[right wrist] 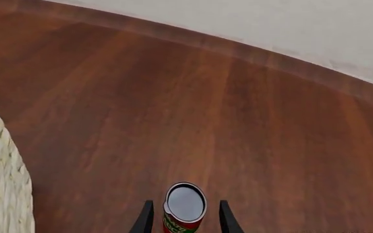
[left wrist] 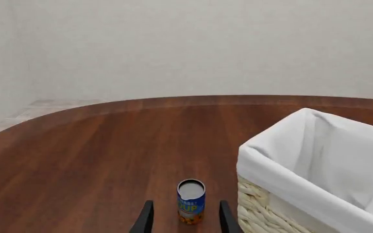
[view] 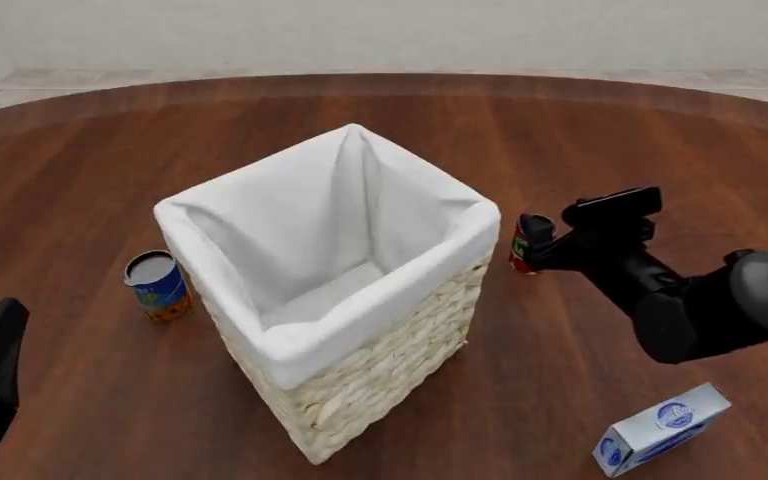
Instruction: Pick up the tomato sauce, and put it in the basket.
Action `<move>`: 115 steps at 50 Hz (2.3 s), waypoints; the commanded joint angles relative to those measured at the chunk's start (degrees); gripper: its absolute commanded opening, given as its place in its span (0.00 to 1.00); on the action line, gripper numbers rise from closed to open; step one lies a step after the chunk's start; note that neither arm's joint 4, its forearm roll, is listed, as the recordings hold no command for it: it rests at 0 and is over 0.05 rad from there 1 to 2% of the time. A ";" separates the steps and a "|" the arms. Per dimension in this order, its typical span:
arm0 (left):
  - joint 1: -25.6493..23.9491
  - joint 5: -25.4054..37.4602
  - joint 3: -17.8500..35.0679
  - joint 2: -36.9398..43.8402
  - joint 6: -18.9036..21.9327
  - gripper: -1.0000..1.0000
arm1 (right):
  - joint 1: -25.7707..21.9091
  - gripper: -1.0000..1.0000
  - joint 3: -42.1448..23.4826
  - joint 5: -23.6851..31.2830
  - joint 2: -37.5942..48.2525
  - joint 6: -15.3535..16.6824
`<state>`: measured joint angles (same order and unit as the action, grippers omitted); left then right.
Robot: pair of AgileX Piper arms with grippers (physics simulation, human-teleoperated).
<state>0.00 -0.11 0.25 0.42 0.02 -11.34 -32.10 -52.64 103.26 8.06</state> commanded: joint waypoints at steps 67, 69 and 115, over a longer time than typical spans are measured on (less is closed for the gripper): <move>-0.01 0.00 0.00 0.00 0.00 1.00 | 0.16 1.00 -7.20 -2.06 13.88 -1.29; 0.01 0.00 0.00 0.00 0.01 1.00 | 0.22 1.00 -7.43 -1.98 14.19 -1.39; 0.01 0.00 0.00 -0.01 -0.01 1.00 | 0.59 0.00 -3.67 -0.11 5.63 -1.25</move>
<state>0.00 -0.11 0.25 0.42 0.02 -10.77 -37.54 -53.93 113.49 7.25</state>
